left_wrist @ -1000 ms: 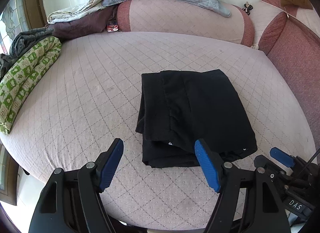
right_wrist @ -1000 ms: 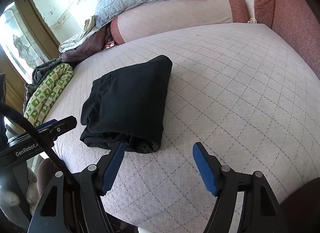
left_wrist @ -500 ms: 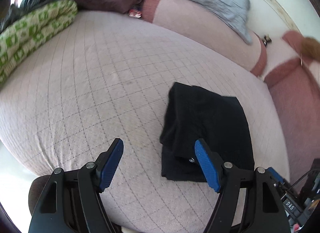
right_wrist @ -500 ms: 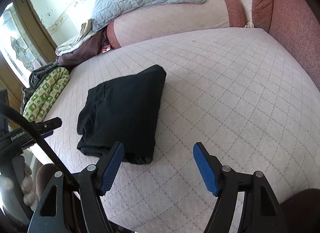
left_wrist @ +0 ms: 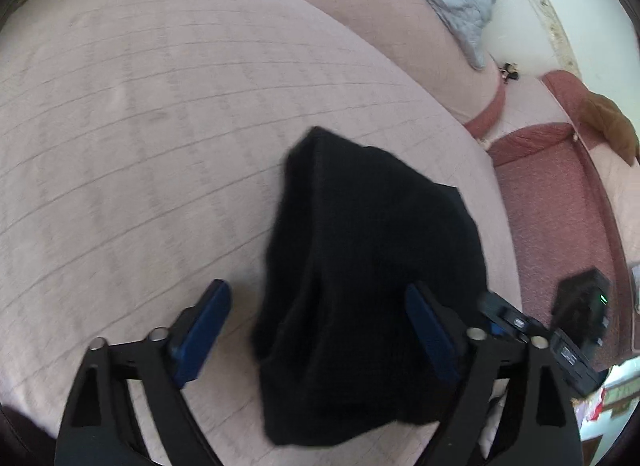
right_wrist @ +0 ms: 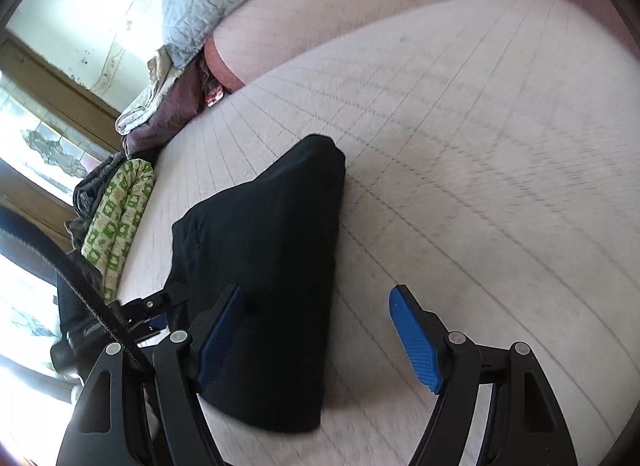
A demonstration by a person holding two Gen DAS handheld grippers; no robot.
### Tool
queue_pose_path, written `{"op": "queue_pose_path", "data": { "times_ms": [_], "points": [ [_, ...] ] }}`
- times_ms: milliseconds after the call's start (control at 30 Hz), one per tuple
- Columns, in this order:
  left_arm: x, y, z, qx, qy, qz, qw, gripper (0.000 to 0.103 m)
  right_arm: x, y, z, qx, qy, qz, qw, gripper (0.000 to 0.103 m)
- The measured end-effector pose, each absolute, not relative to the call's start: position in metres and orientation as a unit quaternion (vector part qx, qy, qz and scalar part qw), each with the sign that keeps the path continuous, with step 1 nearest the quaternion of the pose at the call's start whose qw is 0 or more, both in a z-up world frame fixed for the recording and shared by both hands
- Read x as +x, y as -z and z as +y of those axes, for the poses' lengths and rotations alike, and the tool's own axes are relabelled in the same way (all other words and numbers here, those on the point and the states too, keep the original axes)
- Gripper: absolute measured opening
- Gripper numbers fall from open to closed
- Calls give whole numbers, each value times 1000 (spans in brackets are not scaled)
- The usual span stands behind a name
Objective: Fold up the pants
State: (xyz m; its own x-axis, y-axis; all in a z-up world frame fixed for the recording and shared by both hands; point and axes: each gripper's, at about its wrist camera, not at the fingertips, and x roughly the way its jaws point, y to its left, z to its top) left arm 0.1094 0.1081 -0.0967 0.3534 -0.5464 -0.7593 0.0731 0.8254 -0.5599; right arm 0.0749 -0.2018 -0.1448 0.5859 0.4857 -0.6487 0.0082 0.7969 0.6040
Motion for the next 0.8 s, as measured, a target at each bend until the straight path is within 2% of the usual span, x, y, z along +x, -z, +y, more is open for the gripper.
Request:
{"op": "queue_pose_path", "data": {
  "times_ms": [33,67,233,267,300,333,367,433,467,533,667,800],
  "points": [
    [111,98,104,-223,203,532,791,100,84,150,-201,295,-150,435,837,80],
    [113,99,99,-224,214,530,789,103,91,154,-199,304,-157,437,832,80],
    [120,103,85,-236,238,520,786,103,122,172,-199,360,-205,429,802,80],
    [122,103,84,-244,243,521,781,98,127,173,-199,368,-212,430,797,80],
    [123,102,84,-252,245,523,776,92,131,173,-200,373,-220,432,791,75],
    [124,101,83,-254,246,528,773,77,136,174,-200,375,-230,438,784,67],
    [126,100,82,-251,245,533,770,71,139,173,-201,373,-237,443,780,63],
    [126,96,82,-248,241,532,773,64,142,170,-203,368,-251,444,778,47],
    [127,92,81,-248,240,530,774,61,142,168,-204,368,-257,440,778,43],
    [127,84,81,-250,243,525,777,58,142,163,-209,372,-270,425,780,37],
    [138,65,63,-243,251,510,786,54,150,148,-216,367,-272,401,794,32],
    [155,55,43,-228,255,505,792,54,159,133,-231,376,-269,374,804,31]
  ]
}}
